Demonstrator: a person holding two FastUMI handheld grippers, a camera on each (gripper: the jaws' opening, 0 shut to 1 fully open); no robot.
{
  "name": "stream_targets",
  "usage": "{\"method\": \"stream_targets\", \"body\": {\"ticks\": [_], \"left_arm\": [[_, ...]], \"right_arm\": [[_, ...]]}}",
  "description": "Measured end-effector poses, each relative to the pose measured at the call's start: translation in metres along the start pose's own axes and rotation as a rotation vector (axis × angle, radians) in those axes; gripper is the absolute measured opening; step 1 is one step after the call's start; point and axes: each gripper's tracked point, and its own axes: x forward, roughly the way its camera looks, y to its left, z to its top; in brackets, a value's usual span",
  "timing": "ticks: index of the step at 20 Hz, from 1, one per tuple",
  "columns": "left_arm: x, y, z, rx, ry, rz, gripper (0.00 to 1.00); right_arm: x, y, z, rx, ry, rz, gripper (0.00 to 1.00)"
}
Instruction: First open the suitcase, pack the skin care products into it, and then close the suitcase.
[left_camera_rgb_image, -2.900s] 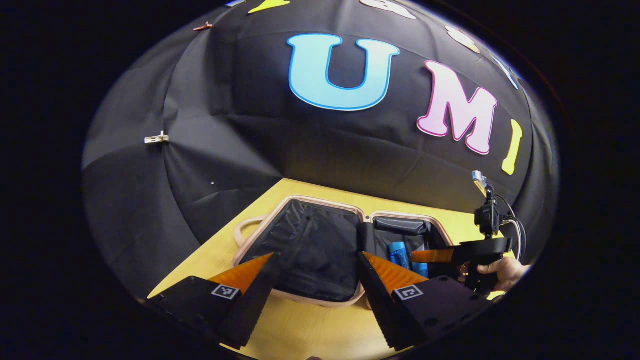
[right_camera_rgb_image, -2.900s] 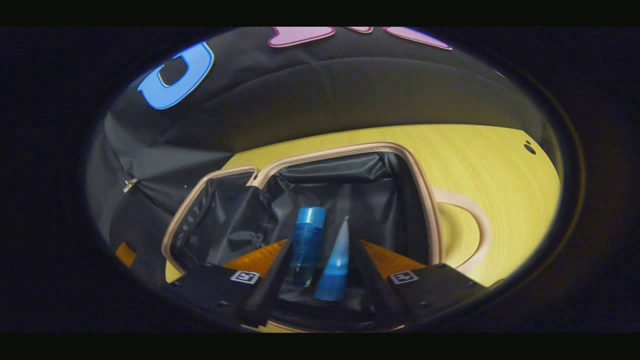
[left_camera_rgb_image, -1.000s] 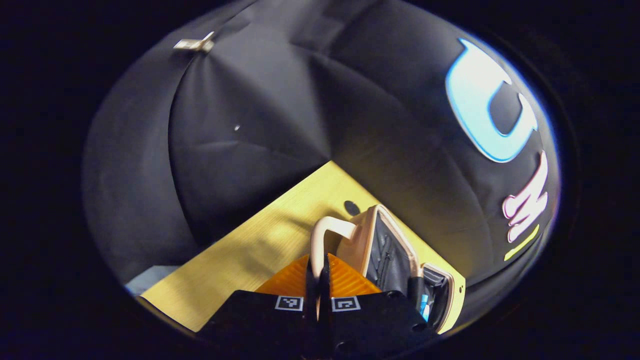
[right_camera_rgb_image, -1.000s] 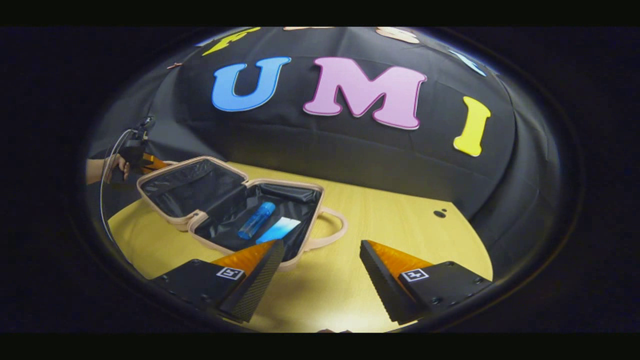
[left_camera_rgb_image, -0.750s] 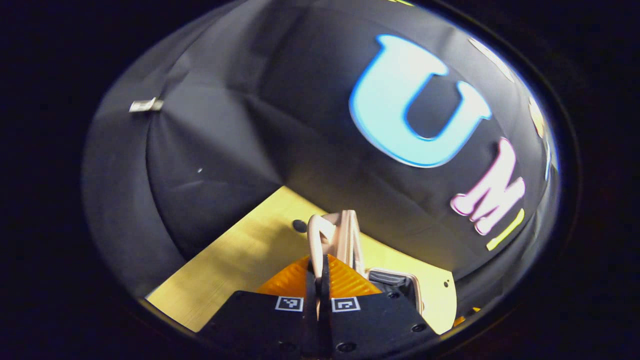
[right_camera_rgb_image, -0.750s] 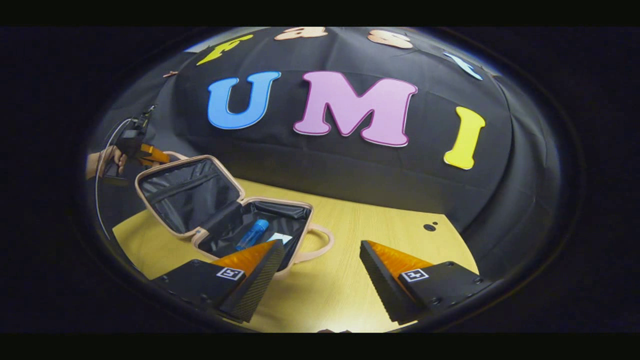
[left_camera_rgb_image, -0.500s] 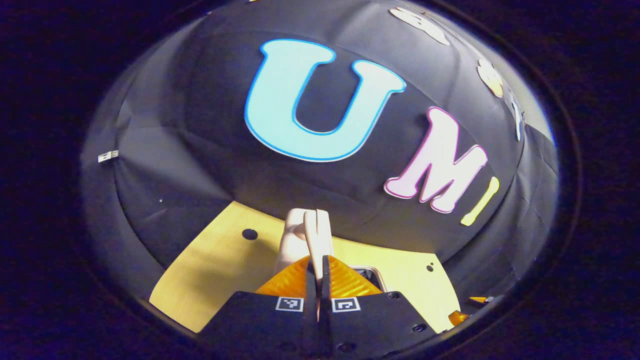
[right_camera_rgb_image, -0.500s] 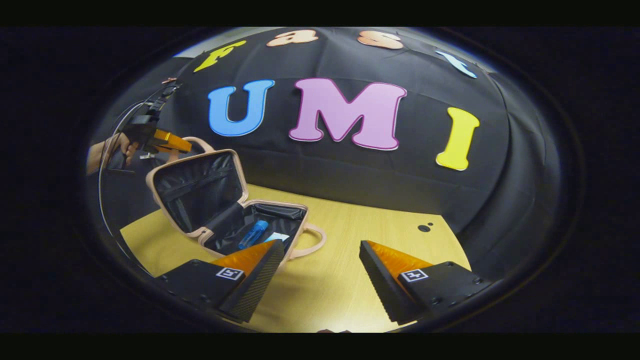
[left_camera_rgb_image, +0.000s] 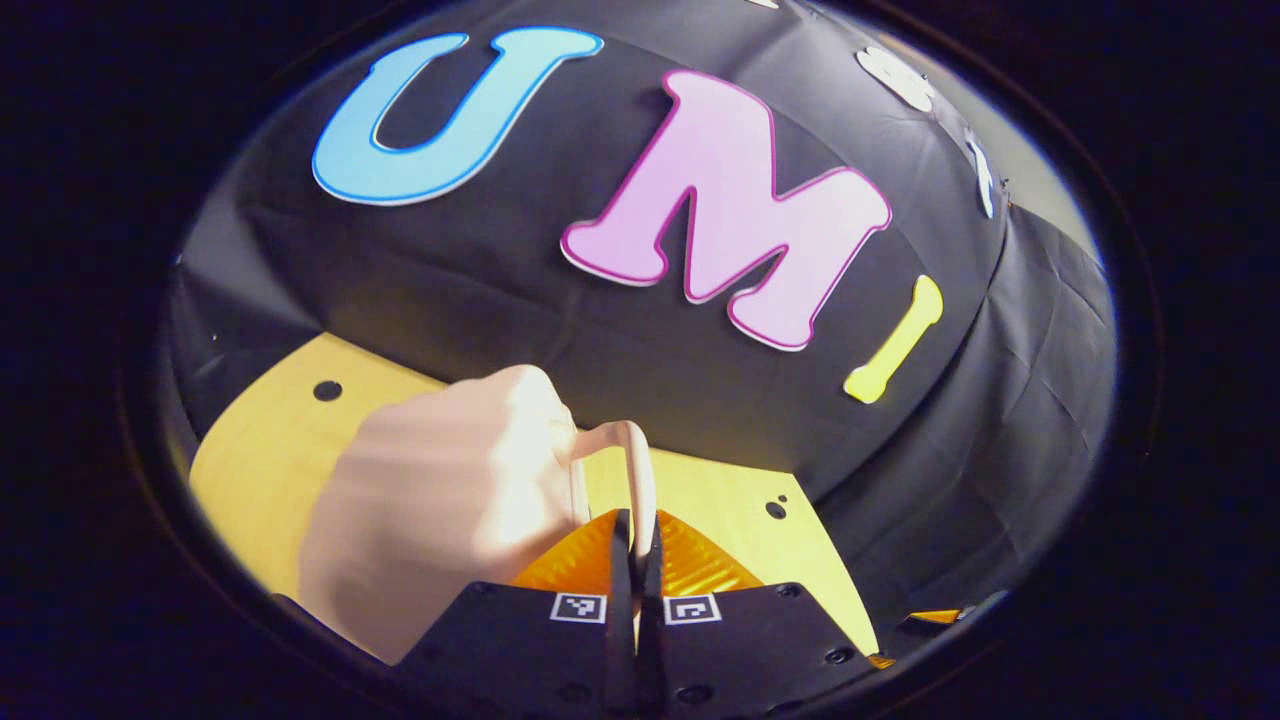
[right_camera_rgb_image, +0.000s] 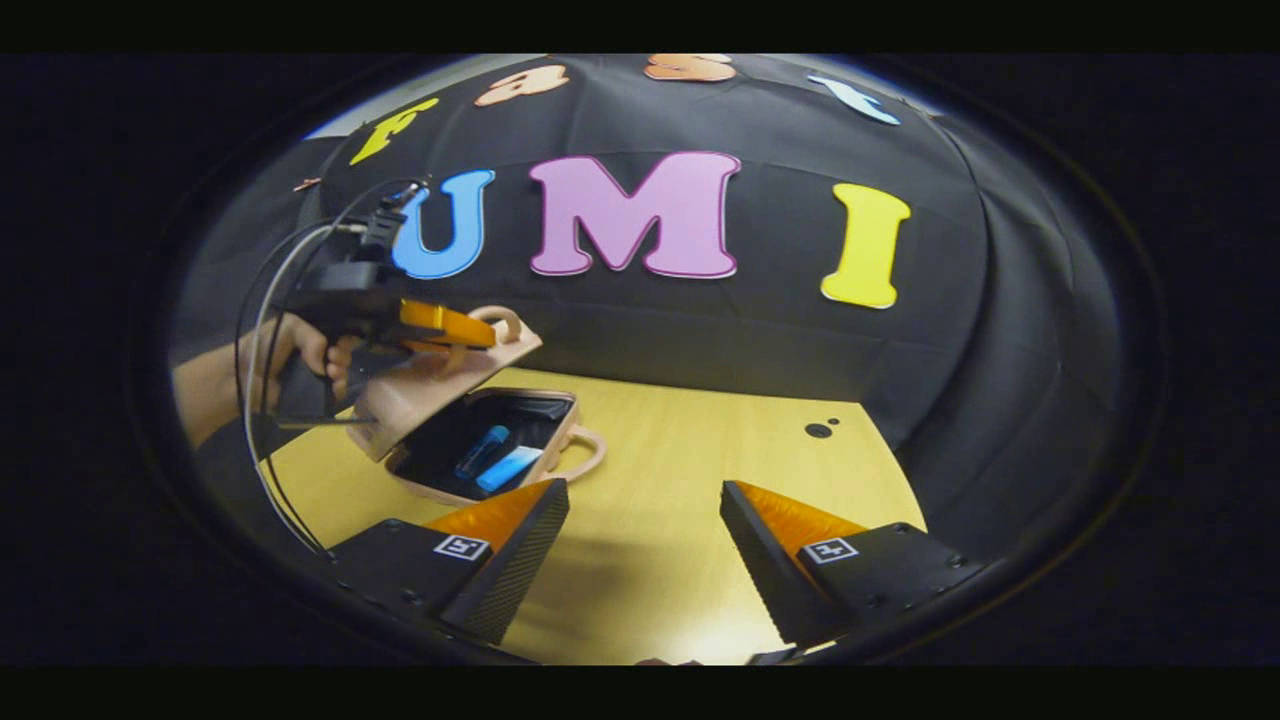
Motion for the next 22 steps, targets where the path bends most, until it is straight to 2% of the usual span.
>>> {"method": "stream_targets", "body": {"ticks": [3,5,7,9,10,12,14,15,17,19,22], "left_arm": [[0.032,0.003,-0.048,0.102,0.106,0.079,0.07],[0.047,0.007,-0.076,0.162,0.169,0.143,0.07],[0.051,0.010,-0.094,0.171,0.219,0.196,0.10],[0.055,0.005,-0.102,0.178,0.227,0.205,0.16],[0.056,-0.003,-0.098,0.178,0.206,0.173,0.18],[0.056,-0.034,-0.093,0.119,0.166,0.076,0.37],[0.042,-0.042,-0.079,0.101,0.115,0.040,0.53],[0.033,-0.046,-0.071,0.107,0.073,0.039,0.78],[0.001,-0.060,-0.045,0.148,-0.029,0.026,0.95],[-0.044,-0.066,-0.018,0.250,-0.129,0.036,0.95],[-0.127,-0.076,0.022,0.415,-0.294,0.056,0.96]], "right_arm": [[-0.006,-0.026,-0.008,-0.052,0.016,-0.033,0.97],[-0.010,-0.035,-0.012,-0.035,0.022,-0.044,0.97],[-0.010,-0.041,-0.019,-0.005,0.042,-0.063,0.97],[-0.013,-0.048,-0.020,0.006,0.045,-0.079,0.97],[-0.014,-0.053,-0.017,-0.021,0.033,-0.094,0.97],[-0.022,-0.071,-0.006,-0.075,-0.001,-0.139,0.97],[-0.030,-0.087,0.006,-0.062,-0.028,-0.184,0.97],[-0.034,-0.092,0.011,-0.042,-0.037,-0.204,0.97],[-0.042,-0.101,0.024,-0.038,-0.062,-0.264,0.97],[-0.056,-0.113,0.033,-0.029,-0.081,-0.342,0.97],[-0.075,-0.099,0.046,0.050,-0.120,-0.360,0.97]]}}
